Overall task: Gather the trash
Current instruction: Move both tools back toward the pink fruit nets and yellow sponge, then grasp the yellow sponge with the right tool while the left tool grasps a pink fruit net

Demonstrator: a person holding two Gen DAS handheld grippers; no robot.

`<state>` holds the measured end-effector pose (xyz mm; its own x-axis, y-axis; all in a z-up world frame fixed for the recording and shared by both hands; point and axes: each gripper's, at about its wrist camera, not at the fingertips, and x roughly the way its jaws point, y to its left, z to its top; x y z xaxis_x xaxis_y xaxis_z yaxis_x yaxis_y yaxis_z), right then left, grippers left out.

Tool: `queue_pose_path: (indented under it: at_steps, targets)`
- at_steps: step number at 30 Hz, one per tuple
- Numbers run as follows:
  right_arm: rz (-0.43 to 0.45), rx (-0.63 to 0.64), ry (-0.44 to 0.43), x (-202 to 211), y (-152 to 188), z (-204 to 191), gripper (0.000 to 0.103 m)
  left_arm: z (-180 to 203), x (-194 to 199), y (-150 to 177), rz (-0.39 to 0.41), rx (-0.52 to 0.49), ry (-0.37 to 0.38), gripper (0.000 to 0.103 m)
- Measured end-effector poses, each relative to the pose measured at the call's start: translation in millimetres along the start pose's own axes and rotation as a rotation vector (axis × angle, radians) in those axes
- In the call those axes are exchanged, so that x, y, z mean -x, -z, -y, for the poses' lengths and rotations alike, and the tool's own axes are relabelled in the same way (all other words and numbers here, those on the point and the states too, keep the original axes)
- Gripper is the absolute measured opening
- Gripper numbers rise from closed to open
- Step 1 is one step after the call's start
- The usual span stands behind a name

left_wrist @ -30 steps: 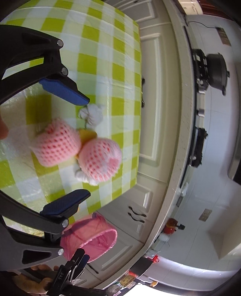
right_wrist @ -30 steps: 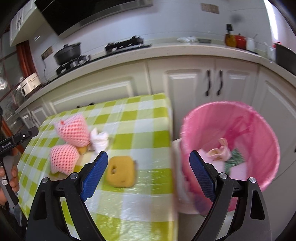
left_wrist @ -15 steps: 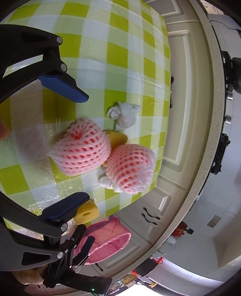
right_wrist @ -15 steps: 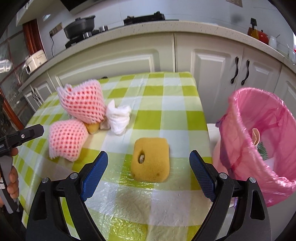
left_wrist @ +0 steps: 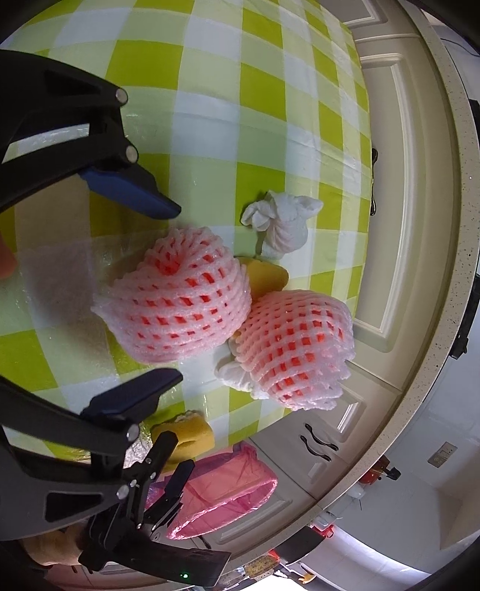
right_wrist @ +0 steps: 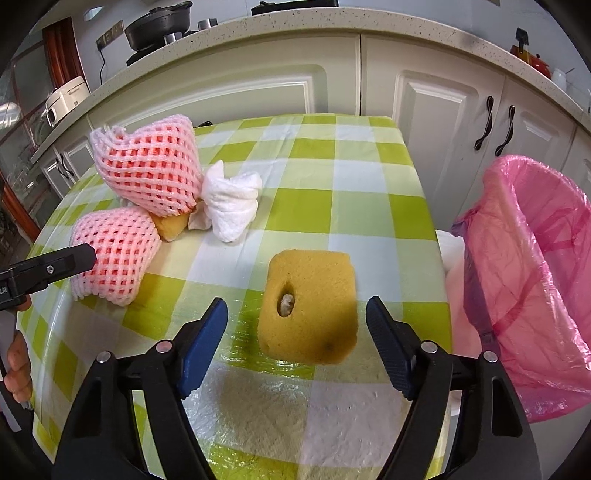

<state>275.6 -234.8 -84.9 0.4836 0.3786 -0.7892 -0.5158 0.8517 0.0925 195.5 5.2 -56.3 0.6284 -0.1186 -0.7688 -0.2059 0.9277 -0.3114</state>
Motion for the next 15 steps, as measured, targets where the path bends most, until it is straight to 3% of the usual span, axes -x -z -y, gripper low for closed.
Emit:
queue_pose_path:
  at_steps: [5, 7, 15]
  targets:
    - [-0.022, 0.01, -0.009, -6, -1, -1, 0.052, 2, -3, 0, -0.018, -0.011, 0.015, 0.059]
    - [-0.027, 0.012, -0.011, -7, -1, -2, 0.051, 3, -4, 1, -0.024, -0.019, 0.023, 0.047]
    - [-0.016, 0.014, -0.023, 0, 2, -5, 0.05, 5, 7, 5, -0.009, -0.037, 0.025, 0.036]
